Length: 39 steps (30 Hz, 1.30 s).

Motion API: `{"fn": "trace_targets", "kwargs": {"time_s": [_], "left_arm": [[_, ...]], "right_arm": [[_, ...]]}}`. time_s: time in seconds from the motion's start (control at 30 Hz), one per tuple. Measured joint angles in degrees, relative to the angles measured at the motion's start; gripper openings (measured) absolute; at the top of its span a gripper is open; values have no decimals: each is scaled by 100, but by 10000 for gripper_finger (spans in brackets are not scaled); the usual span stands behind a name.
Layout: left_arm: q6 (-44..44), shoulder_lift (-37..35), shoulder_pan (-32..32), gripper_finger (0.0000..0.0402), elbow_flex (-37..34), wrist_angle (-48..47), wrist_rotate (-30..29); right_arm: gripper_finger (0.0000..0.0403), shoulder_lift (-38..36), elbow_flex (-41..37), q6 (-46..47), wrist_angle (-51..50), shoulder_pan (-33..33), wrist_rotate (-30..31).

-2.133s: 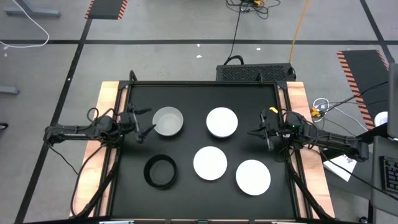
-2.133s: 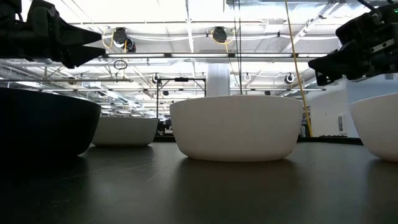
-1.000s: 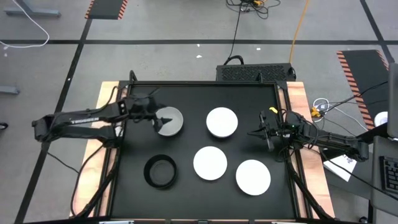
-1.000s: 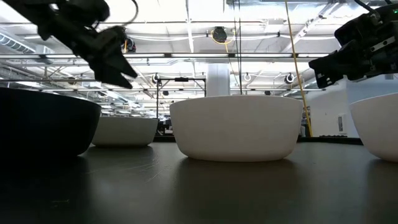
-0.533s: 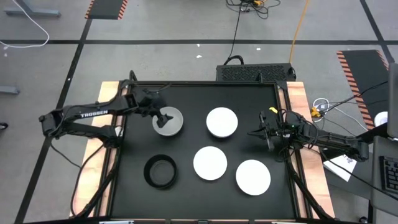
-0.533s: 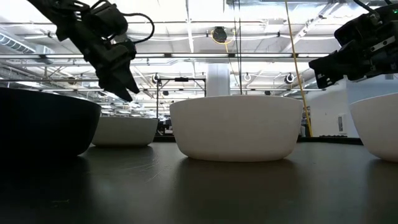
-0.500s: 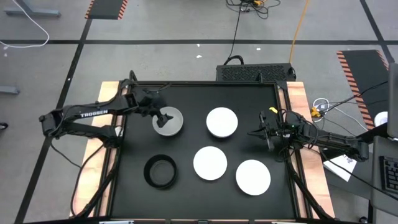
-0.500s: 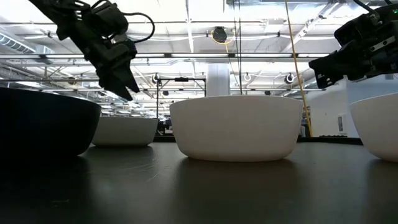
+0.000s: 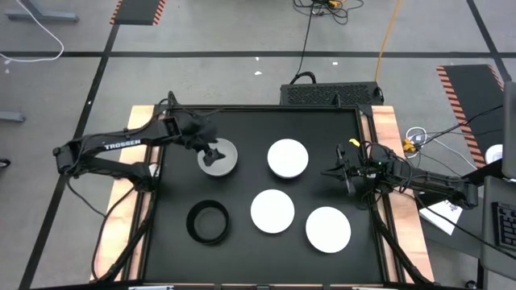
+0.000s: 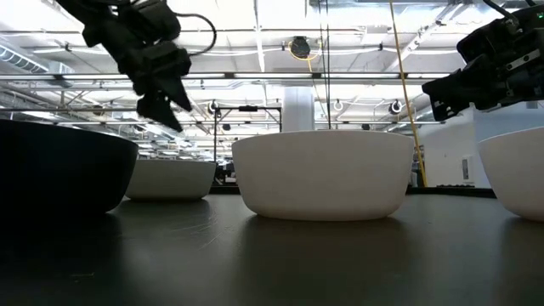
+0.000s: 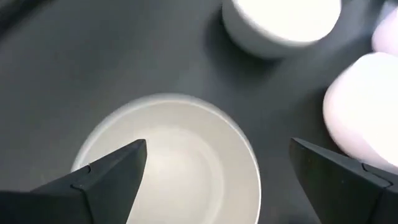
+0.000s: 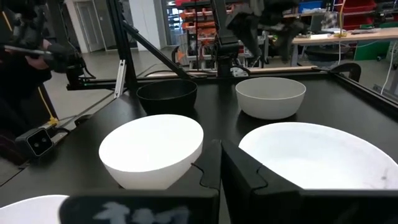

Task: Nest bowls inside each other
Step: Stack the gray bowl on top of the top white bowl

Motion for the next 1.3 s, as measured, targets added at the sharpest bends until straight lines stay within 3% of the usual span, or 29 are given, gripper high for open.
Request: {"fn": "trace_targets", "kwargs": {"time_s": [0.47, 1.0, 1.3], "left_arm": [[-103, 835, -685, 395, -2, -547, -77], [-99, 997, -989, 395, -4, -654, -258], [-99, 1565, -1062, 395, -4, -557, -456]], "right_arm": [[0, 2, 0, -2, 0, 0, 0], [0, 2, 0, 0, 0, 0, 0], [0, 4, -26, 0, 1, 0, -1]]}}
